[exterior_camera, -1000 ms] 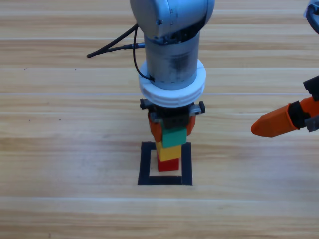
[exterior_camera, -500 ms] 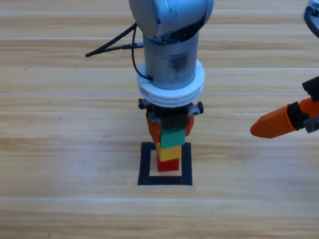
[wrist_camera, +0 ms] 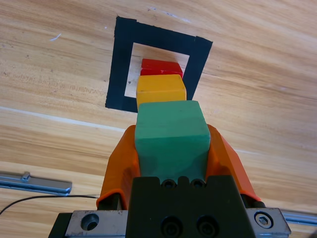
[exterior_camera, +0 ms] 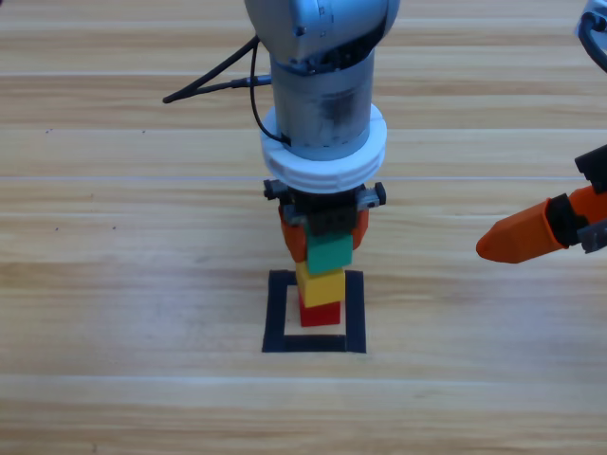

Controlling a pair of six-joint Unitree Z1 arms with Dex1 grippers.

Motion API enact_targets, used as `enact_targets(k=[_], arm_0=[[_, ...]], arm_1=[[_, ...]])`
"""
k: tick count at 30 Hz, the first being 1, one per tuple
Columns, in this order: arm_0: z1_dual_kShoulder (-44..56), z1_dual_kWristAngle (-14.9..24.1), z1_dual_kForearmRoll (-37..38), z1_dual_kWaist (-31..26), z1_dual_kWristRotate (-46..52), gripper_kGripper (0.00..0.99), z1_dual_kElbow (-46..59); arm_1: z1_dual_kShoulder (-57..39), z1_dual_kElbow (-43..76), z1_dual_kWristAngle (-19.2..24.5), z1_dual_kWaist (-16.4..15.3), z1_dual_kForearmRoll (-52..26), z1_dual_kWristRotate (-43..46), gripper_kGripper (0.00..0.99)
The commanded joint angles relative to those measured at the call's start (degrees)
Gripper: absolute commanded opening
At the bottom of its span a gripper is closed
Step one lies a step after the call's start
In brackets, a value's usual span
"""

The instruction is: Stack the blocks in the rectangular block: red at the bottom, yellow in the middle, green on top

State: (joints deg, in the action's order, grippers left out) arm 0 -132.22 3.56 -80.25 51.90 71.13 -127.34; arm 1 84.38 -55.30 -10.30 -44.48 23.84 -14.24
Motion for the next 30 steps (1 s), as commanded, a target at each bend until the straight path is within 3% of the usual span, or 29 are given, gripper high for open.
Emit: enact_targets(k=[1,30], arm_0=[[-3.4,-0.66,-0.61,-1.1,0.41,0.106,0.17],[-4.45,-1.01,-0.61,-1.54,-0.82,0.106,-0.27]], arm_1=[[2.63,1.07,-0.16,1.5,-0.63,0.35,0.99],[2.28,1.16,-0.16,1.5,-0.63,0.44,0.99]])
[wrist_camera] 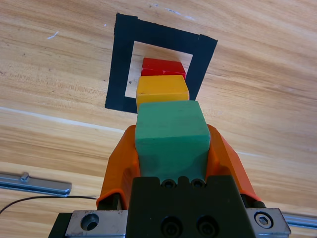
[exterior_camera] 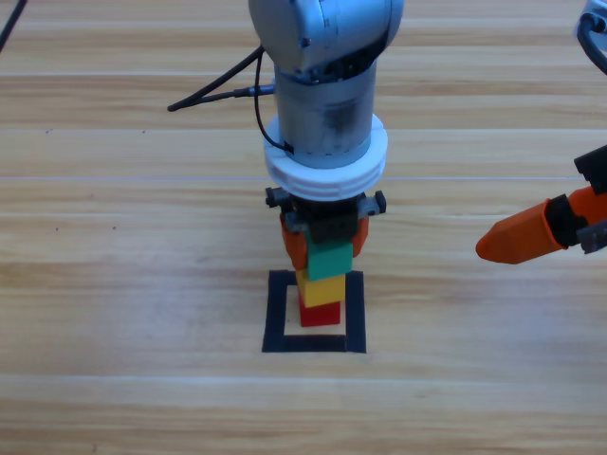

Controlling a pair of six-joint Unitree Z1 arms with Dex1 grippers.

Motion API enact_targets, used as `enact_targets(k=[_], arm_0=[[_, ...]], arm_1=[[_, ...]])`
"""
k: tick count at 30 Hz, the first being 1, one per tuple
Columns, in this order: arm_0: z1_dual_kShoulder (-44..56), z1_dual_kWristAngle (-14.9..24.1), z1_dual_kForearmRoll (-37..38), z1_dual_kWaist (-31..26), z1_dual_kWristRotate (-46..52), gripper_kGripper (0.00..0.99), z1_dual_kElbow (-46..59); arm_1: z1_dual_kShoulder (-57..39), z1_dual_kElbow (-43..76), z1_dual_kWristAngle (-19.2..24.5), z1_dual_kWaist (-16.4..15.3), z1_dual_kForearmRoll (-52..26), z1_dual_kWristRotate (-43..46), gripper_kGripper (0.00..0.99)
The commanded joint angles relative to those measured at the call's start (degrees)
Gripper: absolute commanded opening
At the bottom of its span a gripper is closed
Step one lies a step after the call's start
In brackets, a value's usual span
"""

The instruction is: Stack the blocks in the rectangular block: red at the bottom, yellow in the middle, green on top

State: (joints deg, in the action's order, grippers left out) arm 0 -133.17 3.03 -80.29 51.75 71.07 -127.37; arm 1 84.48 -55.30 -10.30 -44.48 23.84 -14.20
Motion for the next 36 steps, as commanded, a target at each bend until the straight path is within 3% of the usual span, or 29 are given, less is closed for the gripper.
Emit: enact_targets(k=[1,11,13,16,17,27,32,36], arm_0=[[-3.5,-0.48,-0.57,-1.48,-0.85,0.106,-0.25],[-3.23,-0.4,-0.57,-1.74,-1.37,0.141,-0.34],[-2.8,-0.31,-0.57,-1.74,-1.46,0.333,-0.42],[-2.71,-0.4,-0.57,-1.74,-1.46,0.868,-1.65],[-2.44,-0.4,-0.57,-1.74,-1.46,0.937,-1.48],[-0.51,-0.22,-0.66,-1.74,-1.46,0.99,-0.95],[5.47,5.23,-0.57,-0.69,-1.46,0.99,-0.69],[12.23,13.23,-0.49,4.24,-2.69,0.99,0.89]], arm_1=[[2.0,1.16,-0.16,1.5,-0.63,0.31,0.99],[1.83,1.33,-0.25,1.5,-0.37,0.93,0.99],[1.92,1.33,-0.25,1.5,-0.37,0.93,0.99],[2.0,1.33,-0.25,1.5,-0.46,0.93,0.99],[2.09,1.33,-0.25,1.5,-0.46,0.93,0.99],[2.53,1.25,1.07,1.5,-0.9,1.02,0.99],[2.44,1.25,1.59,1.5,-0.9,1.02,0.99],[2.53,1.25,1.42,1.5,-0.98,1.02,0.99]])
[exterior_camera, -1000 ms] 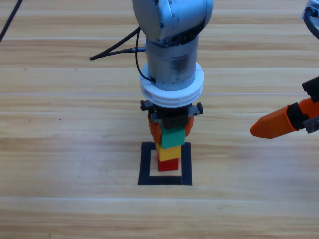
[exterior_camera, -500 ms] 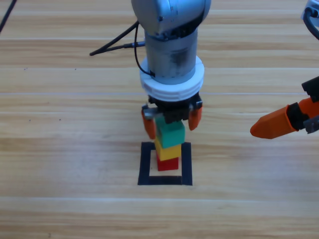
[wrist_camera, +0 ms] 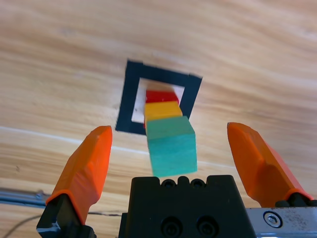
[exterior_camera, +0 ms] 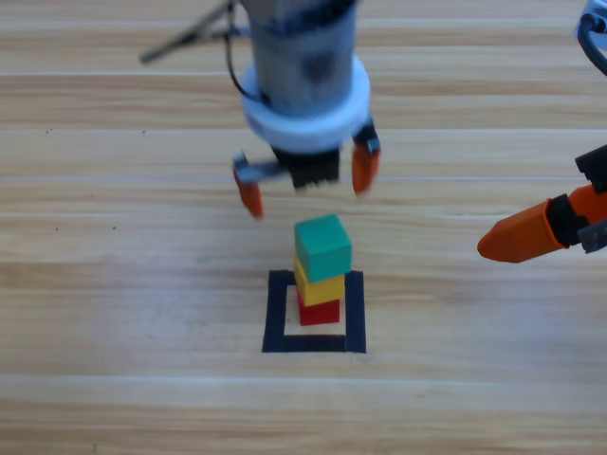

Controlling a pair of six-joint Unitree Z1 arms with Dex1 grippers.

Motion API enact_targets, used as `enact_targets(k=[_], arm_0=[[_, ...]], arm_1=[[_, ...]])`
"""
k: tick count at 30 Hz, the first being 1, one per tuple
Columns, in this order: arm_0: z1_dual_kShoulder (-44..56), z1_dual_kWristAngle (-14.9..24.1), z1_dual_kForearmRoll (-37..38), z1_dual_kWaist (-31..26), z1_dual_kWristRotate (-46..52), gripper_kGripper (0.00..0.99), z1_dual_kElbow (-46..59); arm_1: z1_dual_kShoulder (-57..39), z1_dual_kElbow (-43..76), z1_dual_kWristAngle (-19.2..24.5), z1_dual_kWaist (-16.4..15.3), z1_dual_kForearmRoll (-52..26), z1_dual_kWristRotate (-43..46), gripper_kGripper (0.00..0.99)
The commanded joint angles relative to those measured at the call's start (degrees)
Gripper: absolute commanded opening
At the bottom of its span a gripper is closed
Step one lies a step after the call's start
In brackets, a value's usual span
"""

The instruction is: Stack the blocks in the rectangular block: red at the bottom, yellow in the middle, green on top

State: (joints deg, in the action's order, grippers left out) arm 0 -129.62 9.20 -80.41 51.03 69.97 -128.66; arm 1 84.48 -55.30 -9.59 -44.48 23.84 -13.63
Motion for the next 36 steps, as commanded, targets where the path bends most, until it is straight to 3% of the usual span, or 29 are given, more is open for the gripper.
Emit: enact_targets(k=[1,6,11,15,22,36], arm_0=[[9.29,8.47,-0.36,6.02,-2.2,0.99,2.18],[10.79,16.29,-0.19,13.4,-3.26,0.99,5.44],[16.24,20.07,3.94,17.53,-1.94,0.99,17.21],[25.03,20.68,14.31,17.7,-4.05,0.99,32.68],[34.61,21.82,23.98,17.7,-7.13,0.99,46.83],[37.07,21.65,26.97,17.7,-9.68,0.99,50.61]], arm_1=[[2.53,1.25,0.72,1.5,-1.07,0.44,0.99],[2.71,1.25,0.89,1.5,-1.07,0.44,0.99],[2.44,1.33,1.6,1.5,-1.07,-0.26,0.99],[2.09,1.42,1.86,1.5,-1.07,-0.26,0.99],[2.27,1.51,2.12,1.5,-1.16,-0.26,0.99],[2.27,1.6,2.47,1.5,-1.16,-0.26,0.99]])
